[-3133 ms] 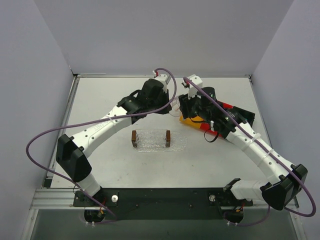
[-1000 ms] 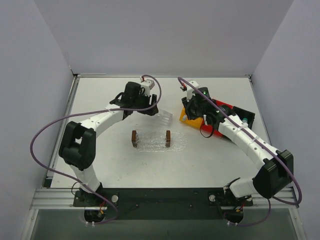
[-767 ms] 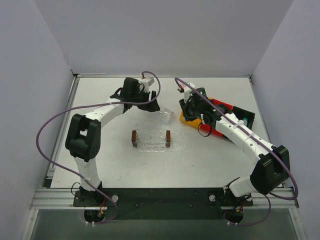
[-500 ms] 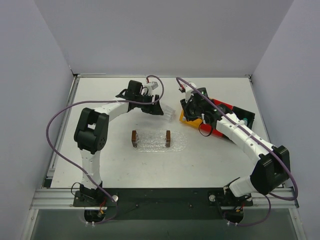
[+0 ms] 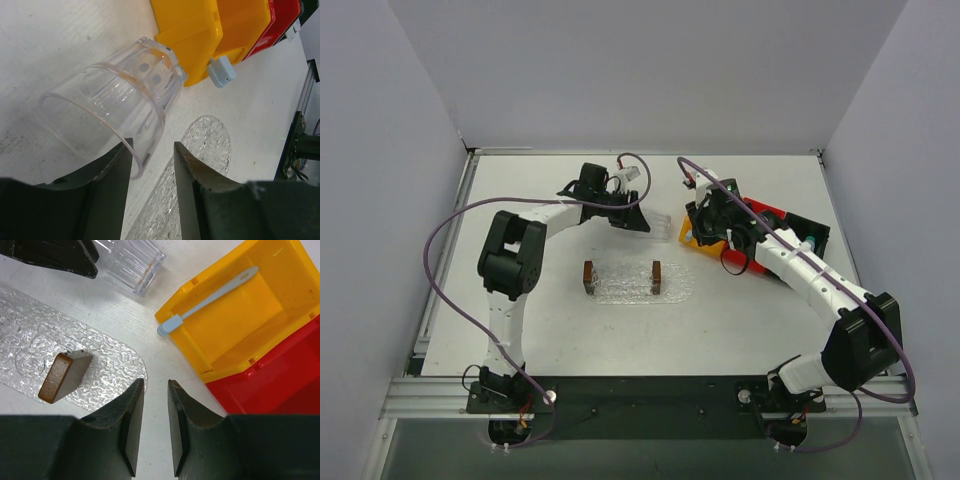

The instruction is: Prepare toiletry sets of a toothbrush and toothpaste on the tray

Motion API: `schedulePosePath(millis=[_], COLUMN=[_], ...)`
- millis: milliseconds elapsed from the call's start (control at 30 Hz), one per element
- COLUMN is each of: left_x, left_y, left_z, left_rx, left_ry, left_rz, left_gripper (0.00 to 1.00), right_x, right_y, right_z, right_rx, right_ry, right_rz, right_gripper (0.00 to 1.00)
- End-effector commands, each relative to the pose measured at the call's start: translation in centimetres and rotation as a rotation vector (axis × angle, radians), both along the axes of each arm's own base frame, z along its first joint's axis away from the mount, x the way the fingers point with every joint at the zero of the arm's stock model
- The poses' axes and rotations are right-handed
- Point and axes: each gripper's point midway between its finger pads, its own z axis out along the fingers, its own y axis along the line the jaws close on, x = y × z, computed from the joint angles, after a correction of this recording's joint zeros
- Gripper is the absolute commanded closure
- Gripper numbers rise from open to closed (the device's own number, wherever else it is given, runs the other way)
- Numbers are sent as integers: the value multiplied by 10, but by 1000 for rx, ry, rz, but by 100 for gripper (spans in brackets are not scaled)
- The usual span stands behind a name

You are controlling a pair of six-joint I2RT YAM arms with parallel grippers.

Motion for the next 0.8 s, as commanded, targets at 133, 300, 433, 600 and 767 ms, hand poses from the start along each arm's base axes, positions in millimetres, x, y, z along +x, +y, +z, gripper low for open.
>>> schedulePosePath(millis=[133, 300, 433, 600, 767], left_x=[22, 23, 24, 14, -26], left_y=[-15, -13, -7, 5, -11], left_z=[35, 53, 85, 118, 147], left_rx=[-108, -86, -27, 131, 361], left_ry=[-94, -126, -219, -350, -525], left_rz=[-45, -72, -80, -120, -279], left_gripper=[80, 100, 100, 100, 100], right_x=[-2, -3, -7, -12, -13], right_y=[-6, -11, -19, -43, -77], right_z=[15, 20, 28, 40, 51], right_rx=[35, 33, 27, 3, 2], right_ry=[-36, -45, -65, -107, -127], right_rz=[-9, -16, -29, -90, -189], right_gripper=[78, 78, 78, 75, 73])
